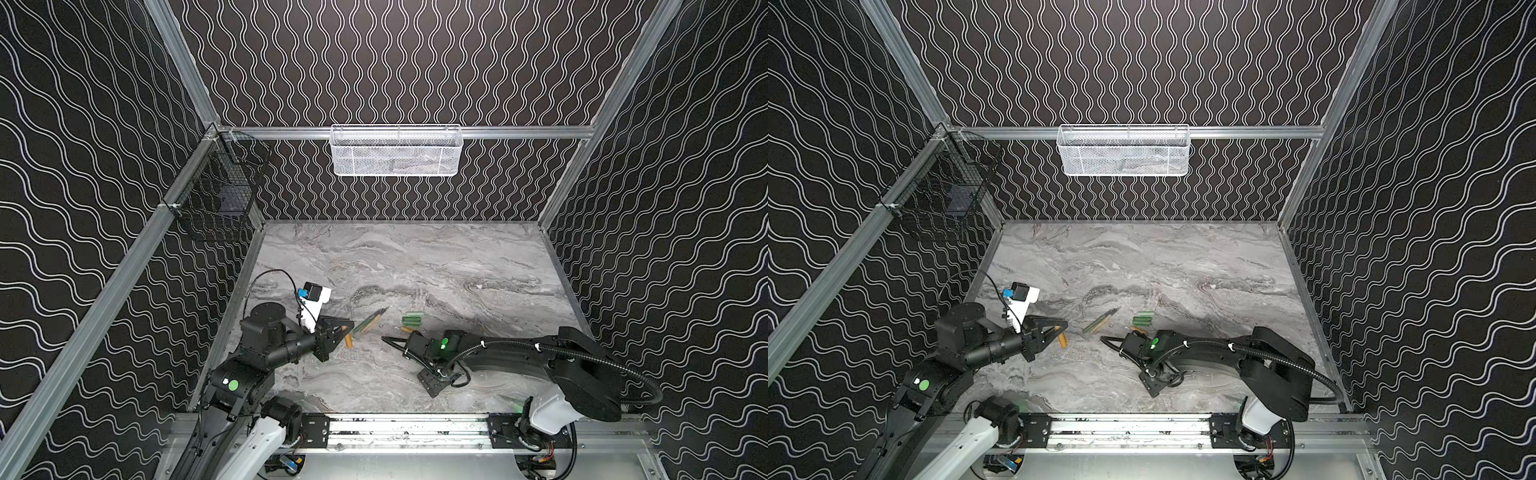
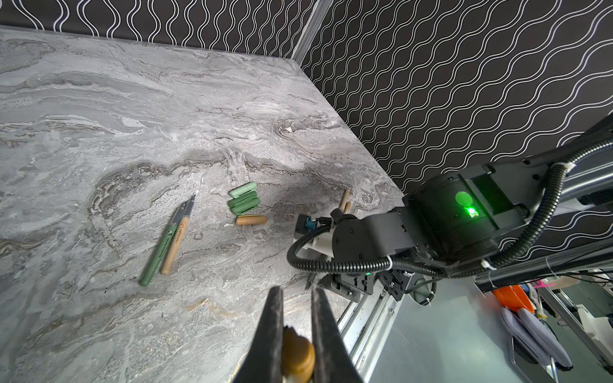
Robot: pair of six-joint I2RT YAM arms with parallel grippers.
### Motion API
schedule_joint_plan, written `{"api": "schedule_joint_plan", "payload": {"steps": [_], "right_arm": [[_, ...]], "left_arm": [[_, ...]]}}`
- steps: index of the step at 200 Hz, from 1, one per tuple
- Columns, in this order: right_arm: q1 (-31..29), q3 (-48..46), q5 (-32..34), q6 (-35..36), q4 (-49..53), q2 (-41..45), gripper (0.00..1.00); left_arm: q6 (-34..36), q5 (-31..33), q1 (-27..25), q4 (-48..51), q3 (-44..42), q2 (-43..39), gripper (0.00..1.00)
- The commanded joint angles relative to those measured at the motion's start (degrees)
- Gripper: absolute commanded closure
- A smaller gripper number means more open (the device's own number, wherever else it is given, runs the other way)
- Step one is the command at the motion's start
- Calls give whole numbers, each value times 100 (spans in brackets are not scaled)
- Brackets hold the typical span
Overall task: Insert the pens into the pen caps
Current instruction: 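Lower the right gripper onto the green pen and grasp it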
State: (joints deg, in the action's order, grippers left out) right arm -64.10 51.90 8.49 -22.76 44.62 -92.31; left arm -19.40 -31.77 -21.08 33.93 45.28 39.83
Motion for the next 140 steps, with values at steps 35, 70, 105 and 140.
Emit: {"api": "schedule_joint_plan", "payload": {"steps": [35,70,105,140], "right_arm": [[476,224,-787,671,-115,-382,25],[643,283,-873,782,-112,-472,33],[719,299,-901,741,-44,-694,49],[724,259,-1010,584,-196,-694,66]], "left_arm": [[42,-61,16,-186,-2,29,100],[25,2,20,-179,-14,-26,100],[34,11,30,-168,-5,-15,100],[30,2,60,-185,-18,-19,100]]}}
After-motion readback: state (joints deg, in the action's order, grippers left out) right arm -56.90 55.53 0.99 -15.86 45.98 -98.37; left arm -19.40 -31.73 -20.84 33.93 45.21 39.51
